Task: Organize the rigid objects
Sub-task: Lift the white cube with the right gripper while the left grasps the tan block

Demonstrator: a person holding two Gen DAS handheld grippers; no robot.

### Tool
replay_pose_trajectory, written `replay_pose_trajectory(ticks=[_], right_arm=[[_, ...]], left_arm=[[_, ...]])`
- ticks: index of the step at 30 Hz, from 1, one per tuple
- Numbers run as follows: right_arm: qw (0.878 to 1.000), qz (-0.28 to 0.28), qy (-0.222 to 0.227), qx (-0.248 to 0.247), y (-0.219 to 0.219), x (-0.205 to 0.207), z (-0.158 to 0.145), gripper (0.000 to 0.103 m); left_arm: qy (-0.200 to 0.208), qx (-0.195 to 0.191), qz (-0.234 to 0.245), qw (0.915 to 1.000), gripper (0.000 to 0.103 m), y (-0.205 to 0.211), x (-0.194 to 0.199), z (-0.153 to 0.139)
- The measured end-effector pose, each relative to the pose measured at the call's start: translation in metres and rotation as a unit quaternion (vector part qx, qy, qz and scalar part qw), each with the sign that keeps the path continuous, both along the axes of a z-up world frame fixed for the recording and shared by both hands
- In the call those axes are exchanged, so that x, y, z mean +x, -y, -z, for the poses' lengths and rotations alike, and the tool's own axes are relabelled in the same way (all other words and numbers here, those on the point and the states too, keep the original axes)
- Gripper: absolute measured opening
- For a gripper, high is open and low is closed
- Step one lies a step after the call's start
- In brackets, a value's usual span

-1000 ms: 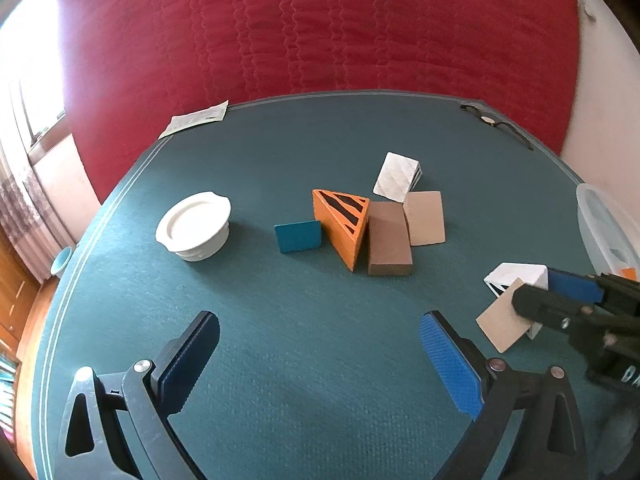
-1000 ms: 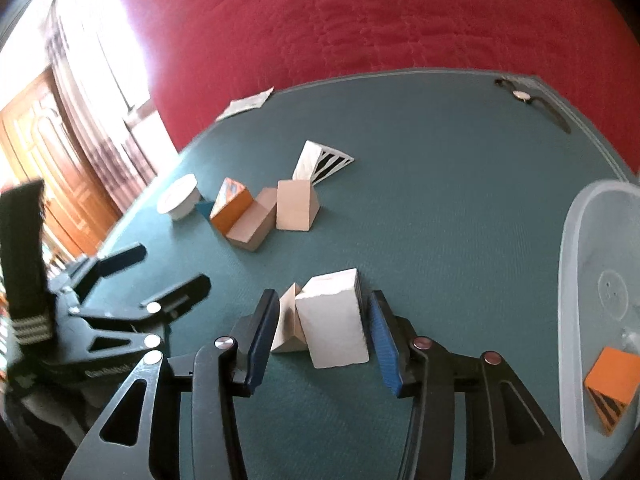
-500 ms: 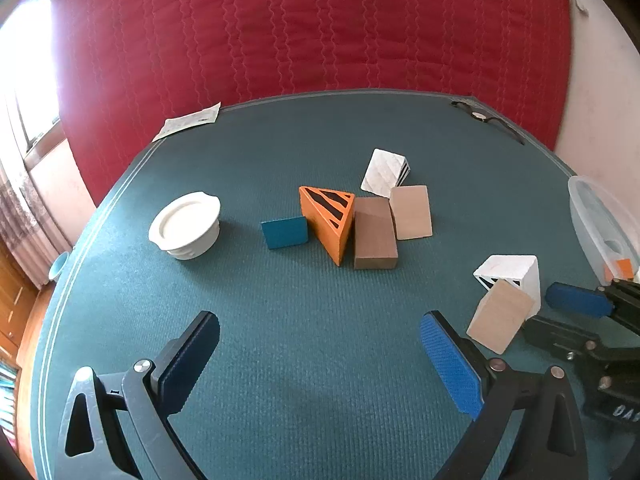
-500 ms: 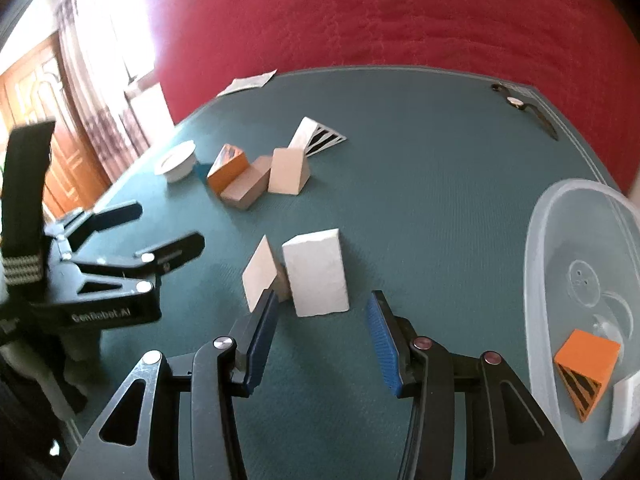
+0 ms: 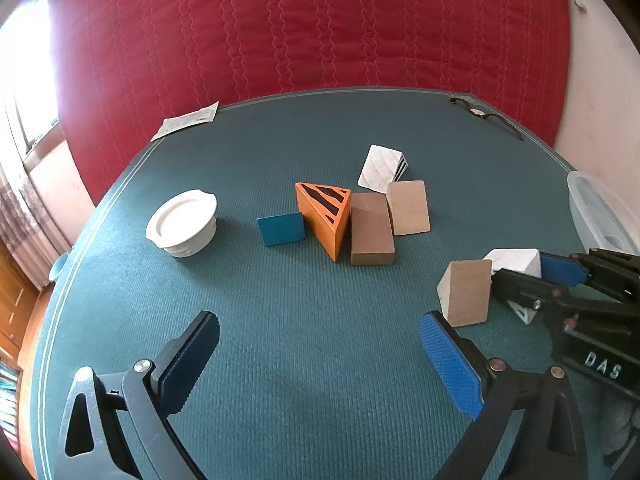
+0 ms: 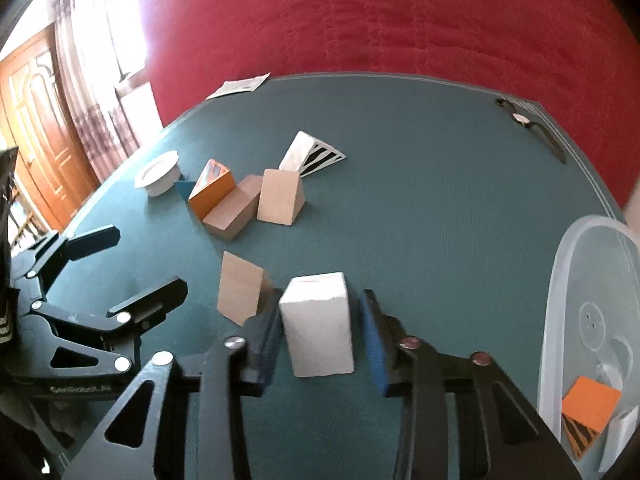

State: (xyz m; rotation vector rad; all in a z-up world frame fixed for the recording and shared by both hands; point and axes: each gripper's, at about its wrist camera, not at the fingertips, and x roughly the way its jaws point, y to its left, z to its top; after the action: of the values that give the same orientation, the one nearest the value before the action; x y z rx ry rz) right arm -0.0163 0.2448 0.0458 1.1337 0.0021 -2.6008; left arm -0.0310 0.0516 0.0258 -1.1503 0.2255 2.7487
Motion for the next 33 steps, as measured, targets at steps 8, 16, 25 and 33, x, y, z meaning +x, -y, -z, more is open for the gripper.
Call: replay_pose_trajectory(ticks=[8, 16, 25, 33], right_arm=[[1.000, 0.019, 0.000, -0.002, -0.012, 0.013, 0.000, 0.033], [1.000, 0.022, -0.001, 0.013, -0.016, 0.032, 0.002, 0.033], [1.000, 0.026, -0.003, 0.013, -0.021, 0.039, 0.003, 0.033], [0.999, 0.030, -0.003, 0.015, -0.020, 0.038, 0.004, 0.033]], left_arm=[[0.000, 0.003, 0.009, 1.0000, 0.102, -0.008, 0.004, -0.001], [0.004, 0.014, 0.027, 0.9995, 0.102, -0.034, 0.006, -0.004], [0.022, 0.025, 0.012, 0.9994, 0.093, -0.047, -0.006, -0.003], [0.035, 0.036, 0.018, 0.9986, 0.089, -0.054, -0.005, -0.002]])
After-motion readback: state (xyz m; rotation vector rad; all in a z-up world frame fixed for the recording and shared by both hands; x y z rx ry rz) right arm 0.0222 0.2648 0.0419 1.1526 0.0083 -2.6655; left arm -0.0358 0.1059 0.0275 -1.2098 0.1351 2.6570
